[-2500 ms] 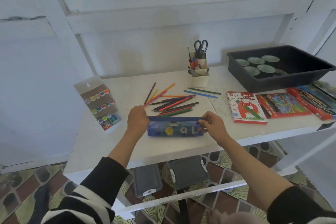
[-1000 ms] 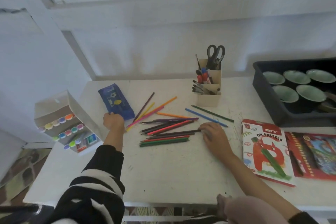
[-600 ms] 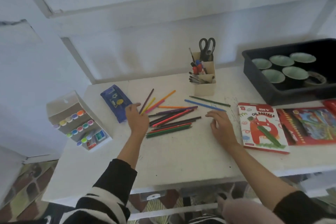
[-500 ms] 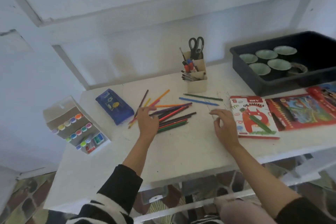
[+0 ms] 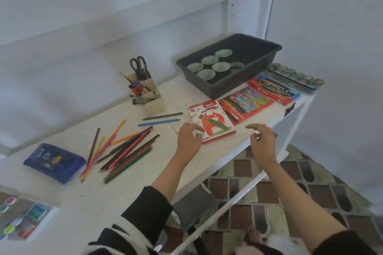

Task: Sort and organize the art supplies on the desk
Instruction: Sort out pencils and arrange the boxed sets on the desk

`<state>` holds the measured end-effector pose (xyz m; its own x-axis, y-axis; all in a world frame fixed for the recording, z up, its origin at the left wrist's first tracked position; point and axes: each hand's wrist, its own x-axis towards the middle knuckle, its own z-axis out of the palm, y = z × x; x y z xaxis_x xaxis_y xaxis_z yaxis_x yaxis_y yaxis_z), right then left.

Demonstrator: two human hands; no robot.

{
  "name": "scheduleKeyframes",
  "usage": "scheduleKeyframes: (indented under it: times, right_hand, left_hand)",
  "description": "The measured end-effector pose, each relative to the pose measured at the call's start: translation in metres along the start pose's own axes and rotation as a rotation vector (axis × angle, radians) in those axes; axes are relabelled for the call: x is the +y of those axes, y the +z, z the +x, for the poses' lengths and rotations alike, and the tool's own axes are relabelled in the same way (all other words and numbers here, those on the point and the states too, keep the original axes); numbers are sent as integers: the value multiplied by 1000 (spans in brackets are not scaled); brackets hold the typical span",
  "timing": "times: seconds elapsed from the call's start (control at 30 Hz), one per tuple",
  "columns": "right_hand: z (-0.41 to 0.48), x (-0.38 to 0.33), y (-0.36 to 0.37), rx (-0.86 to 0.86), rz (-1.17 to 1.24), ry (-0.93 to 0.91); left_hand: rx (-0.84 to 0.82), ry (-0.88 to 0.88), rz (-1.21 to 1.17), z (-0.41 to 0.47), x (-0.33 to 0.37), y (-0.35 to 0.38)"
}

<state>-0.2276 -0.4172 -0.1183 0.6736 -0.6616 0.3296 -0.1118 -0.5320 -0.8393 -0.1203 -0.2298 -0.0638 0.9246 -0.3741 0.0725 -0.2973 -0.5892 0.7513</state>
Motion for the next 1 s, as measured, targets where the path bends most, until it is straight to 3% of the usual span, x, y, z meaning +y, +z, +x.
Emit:
scheduleKeyframes:
  times: [0.17,0.3,0.47,0.67,0.83,1.0]
  right_hand:
    - [46,29,-21,-13,-6,-58]
    - [103,57,-40,-66,-22,-115]
    - [176,92,-54,-203,-226,-231]
    - [227,121,-42,-523,-537,-190]
    - [217,130,-40,-459,-613,-224]
    - [220,126,-41,-450,-524,-143]
  left_hand:
    - [-196,76,27,36,37,54]
    - [-248,-170,-164,73,73,106]
    - [-50,-575,-202,104,104,160]
    - [220,-805,-304,122,131,174]
    - [479,-836,-668,124,127,164]
    - [501,-781,-756,126,127,153]
